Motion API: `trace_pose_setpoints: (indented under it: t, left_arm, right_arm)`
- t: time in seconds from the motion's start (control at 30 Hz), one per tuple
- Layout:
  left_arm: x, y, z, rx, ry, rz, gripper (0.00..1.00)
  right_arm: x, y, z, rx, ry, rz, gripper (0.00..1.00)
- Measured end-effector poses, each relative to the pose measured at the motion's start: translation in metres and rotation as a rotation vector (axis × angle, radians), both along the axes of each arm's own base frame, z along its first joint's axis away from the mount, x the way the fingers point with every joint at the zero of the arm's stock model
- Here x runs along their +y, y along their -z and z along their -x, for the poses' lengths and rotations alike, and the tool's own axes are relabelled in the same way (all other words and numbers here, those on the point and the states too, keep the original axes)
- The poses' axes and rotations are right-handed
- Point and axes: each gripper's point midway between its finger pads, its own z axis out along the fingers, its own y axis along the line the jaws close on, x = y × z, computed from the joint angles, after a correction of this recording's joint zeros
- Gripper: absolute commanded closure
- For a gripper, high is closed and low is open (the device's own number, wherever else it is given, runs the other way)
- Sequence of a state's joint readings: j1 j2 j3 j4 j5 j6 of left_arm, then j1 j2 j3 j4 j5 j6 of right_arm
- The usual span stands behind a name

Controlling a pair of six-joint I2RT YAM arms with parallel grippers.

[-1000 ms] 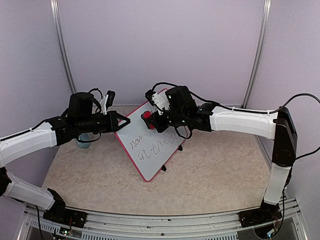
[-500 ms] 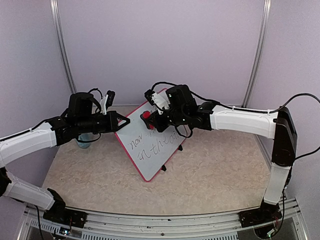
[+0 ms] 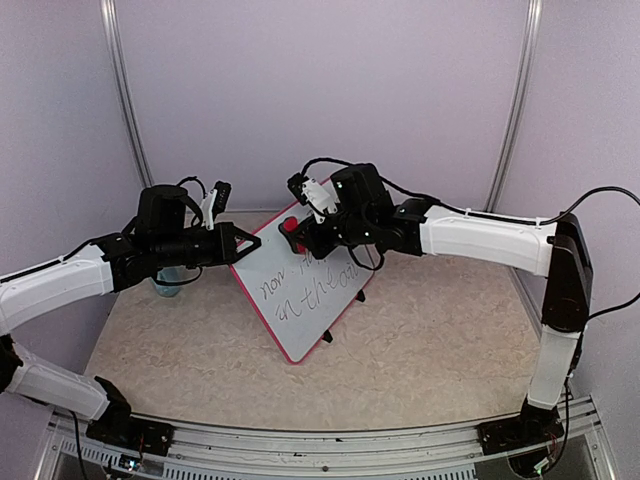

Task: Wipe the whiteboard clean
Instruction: Erase the whiteboard at the center of the board.

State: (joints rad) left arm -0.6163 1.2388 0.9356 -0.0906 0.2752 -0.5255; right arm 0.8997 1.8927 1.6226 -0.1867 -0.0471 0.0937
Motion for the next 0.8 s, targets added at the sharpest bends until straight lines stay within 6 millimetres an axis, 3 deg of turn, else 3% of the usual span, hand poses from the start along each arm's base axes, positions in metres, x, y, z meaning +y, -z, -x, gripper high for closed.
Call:
trace_pose_setpoints:
  t: [0.3,0.43,0.63,0.8]
  left_arm:
    - [0.000,0.001,0.000,0.002,-0.003,-0.003,1.00]
    - [0.000,0.001,0.000,0.002,-0.002,-0.002,1.00]
    - [0.001,0.000,-0.001,0.002,-0.008,0.000,1.00]
    - [0.001,-0.001,-0.001,0.002,-0.012,0.002,1.00]
  right_arm:
    - [-0.009,0.026,0.009,0.031,-0.023,0.011,1.00]
    - [-0.009,0.025,0.010,0.032,-0.029,0.008,1.00]
    - [-0.008,0.016,0.002,0.048,-0.019,0.026,1.00]
    - [0.002,-0.013,-0.013,0.012,-0.009,-0.010,1.00]
